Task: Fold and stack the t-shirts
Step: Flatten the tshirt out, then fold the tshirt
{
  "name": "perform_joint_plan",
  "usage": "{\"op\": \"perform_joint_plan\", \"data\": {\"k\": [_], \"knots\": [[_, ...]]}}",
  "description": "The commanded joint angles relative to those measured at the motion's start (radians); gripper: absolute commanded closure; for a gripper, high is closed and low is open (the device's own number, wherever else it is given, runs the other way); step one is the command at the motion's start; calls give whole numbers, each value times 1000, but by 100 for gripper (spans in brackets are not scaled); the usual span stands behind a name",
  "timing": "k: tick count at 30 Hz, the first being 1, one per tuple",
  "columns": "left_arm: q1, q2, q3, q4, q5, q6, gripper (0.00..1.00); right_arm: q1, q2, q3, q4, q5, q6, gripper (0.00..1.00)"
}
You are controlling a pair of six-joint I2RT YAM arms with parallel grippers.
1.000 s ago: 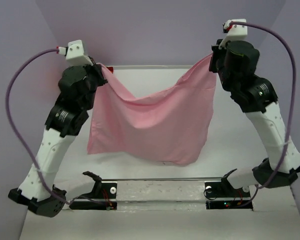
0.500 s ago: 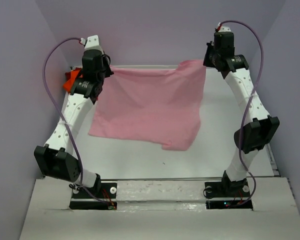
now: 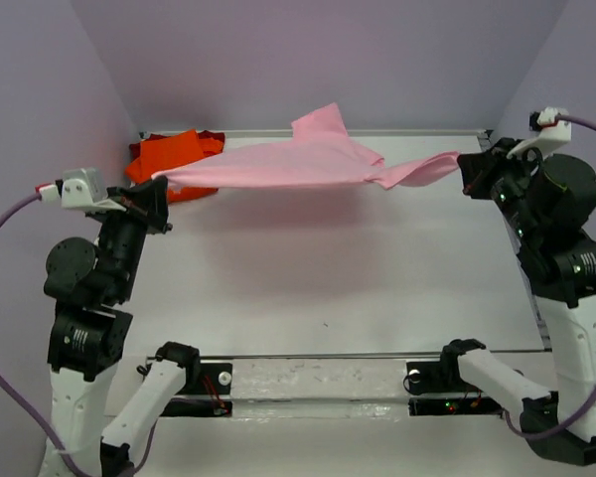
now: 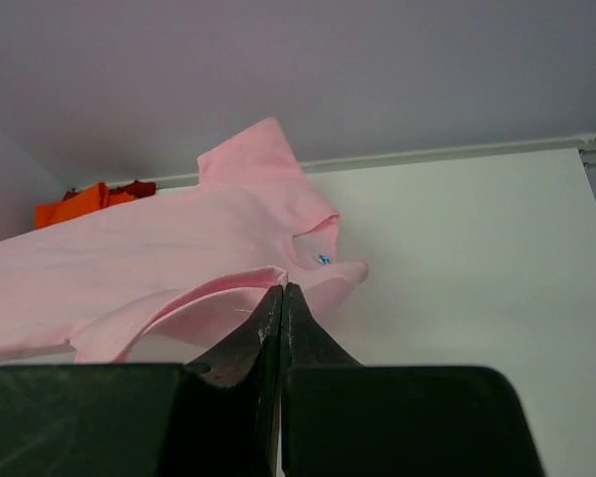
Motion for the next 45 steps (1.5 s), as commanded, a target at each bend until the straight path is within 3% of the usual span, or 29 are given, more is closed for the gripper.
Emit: {"op": "perform_joint_plan", "data": {"k": [1, 4, 6, 13, 19, 22, 25, 29, 33, 39, 45], "knots": [[-2, -123, -99, -88, 64, -56, 100, 9, -168, -88, -77, -75, 25, 100], [-8, -162, -61, -156, 72, -56, 100, 9, -242, -44, -113, 14, 15, 100], [-27, -131, 17, -173, 55, -58, 100, 9, -199, 109, -183, 37, 4, 100], [-50, 132, 372, -174, 109, -69, 100, 9, 86, 574, -240, 54, 10, 100], [-127, 413, 660, -192, -89, -21, 100, 9, 424, 932, -257, 91, 10, 100], [-119, 508, 659, -138, -164, 3, 100, 9, 570, 948, -231, 126, -10, 100], [-29, 571, 529, -26, -131, 10, 100, 9, 672, 905, -182, 160, -30, 100], [56, 666, 319, 112, -74, -33, 100, -1, 752, 580, 46, 178, -21, 100], [93, 854, 231, 238, -65, -29, 100, -12, 916, 529, 116, 192, -16, 100], [139, 1201, 318, 316, -37, 5, 100, -32, 1187, 575, 168, 189, -28, 100], [140, 1441, 501, 275, 12, 16, 100, -32, 1314, 630, 212, 172, -47, 100]]}}
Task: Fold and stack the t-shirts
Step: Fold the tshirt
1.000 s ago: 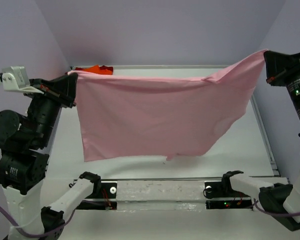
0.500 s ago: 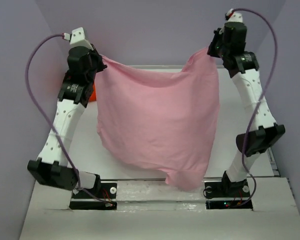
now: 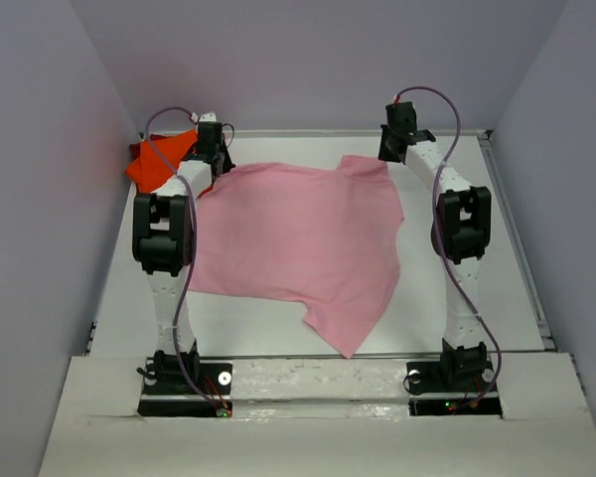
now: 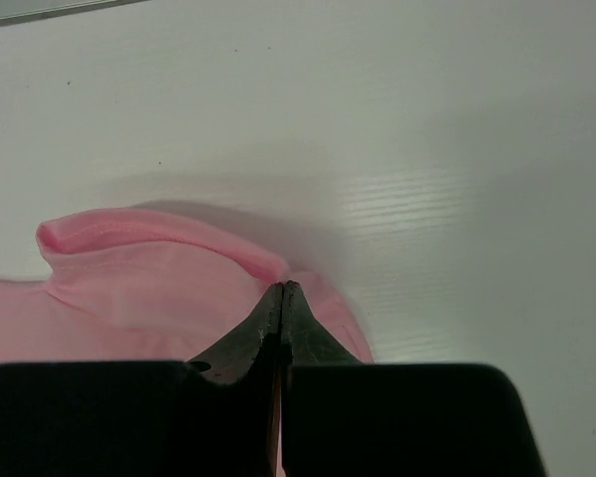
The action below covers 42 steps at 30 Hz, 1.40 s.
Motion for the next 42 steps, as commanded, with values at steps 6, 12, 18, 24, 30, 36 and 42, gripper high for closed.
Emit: {"op": "perform_joint_plan", "data": {"k": [6, 12, 18, 24, 30, 36, 42], "knots": [[6, 104, 210, 22, 61, 26, 100, -17, 4, 32, 135, 6, -30, 100], [28, 56, 152, -7, 36, 11, 100, -17, -166, -201, 210, -40, 10, 100], [31, -71, 44, 5, 45, -15, 100, -17, -335, -410, 231, -52, 36, 100], [34, -169, -107, 19, 13, -12, 100, -17, -496, -611, 235, -58, 82, 100], [40, -264, -231, 46, -8, 0, 100, -17, -617, -747, 211, -49, 108, 100], [42, -288, -282, 29, -21, -3, 100, -17, -683, -829, 198, -75, 127, 100], [40, -294, -342, 34, -71, 12, 100, -17, -723, -912, 179, -116, 127, 100]]}}
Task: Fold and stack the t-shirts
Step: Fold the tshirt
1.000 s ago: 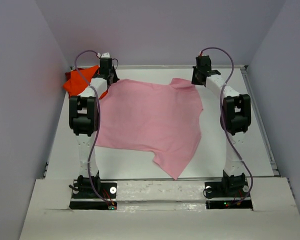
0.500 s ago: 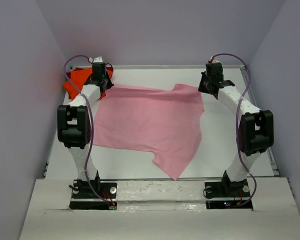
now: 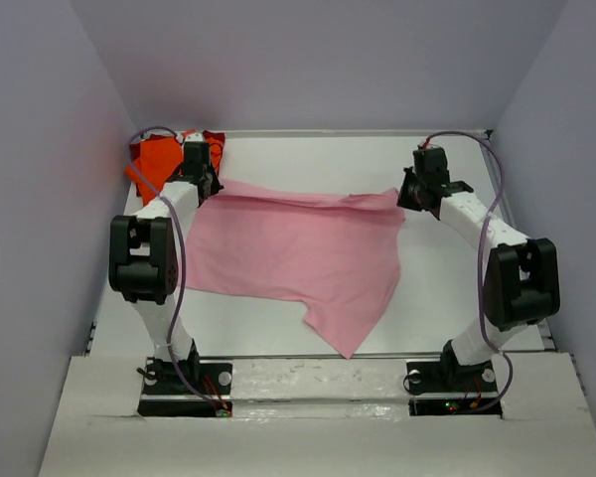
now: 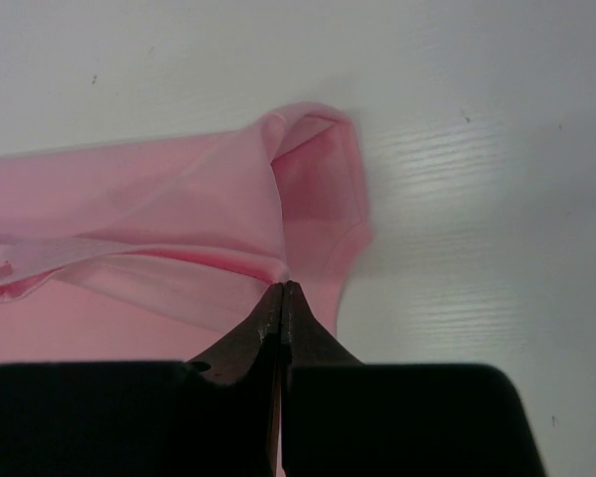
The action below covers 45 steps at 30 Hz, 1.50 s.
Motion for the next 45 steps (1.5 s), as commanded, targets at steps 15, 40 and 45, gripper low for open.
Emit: {"op": "perform_joint_plan", "data": {"k": [15, 40, 45], "knots": [[7, -152, -186, -30, -37, -73, 100, 3, -159, -206, 9, -32, 42, 100], [9, -282, -212, -131, -103, -132, 46, 12, -332, -322, -47, -63, 79, 34], [7, -356, -147, -141, -36, -130, 45, 34, -244, -244, -31, -77, 73, 34]]}}
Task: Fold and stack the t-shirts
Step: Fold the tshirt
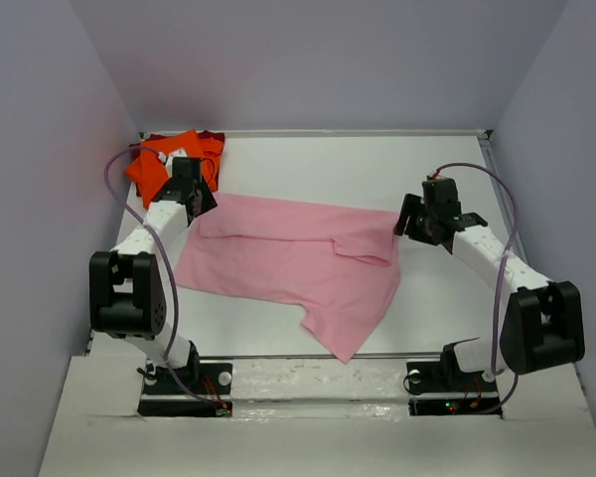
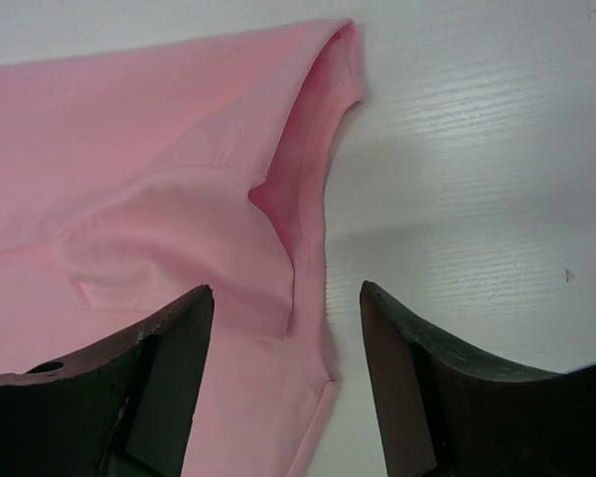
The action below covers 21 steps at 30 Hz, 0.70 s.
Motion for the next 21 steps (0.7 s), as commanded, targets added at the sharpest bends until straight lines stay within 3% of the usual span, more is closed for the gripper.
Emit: {"op": "perform_joint_plan", "data": {"k": [1, 14, 19, 21], "knots": [[3, -122, 81, 18, 53, -8, 45, 36, 70, 91, 20, -9, -3, 34], [-8, -391, -95, 191, 213, 31, 44, 89, 372, 319, 67, -52, -16, 36], [-9, -399, -107, 213, 275, 18, 44, 89, 428, 338, 66, -45, -23, 37], [-6, -399, -106, 214, 289, 12, 44, 89, 458, 339, 66, -44, -27, 42]]}}
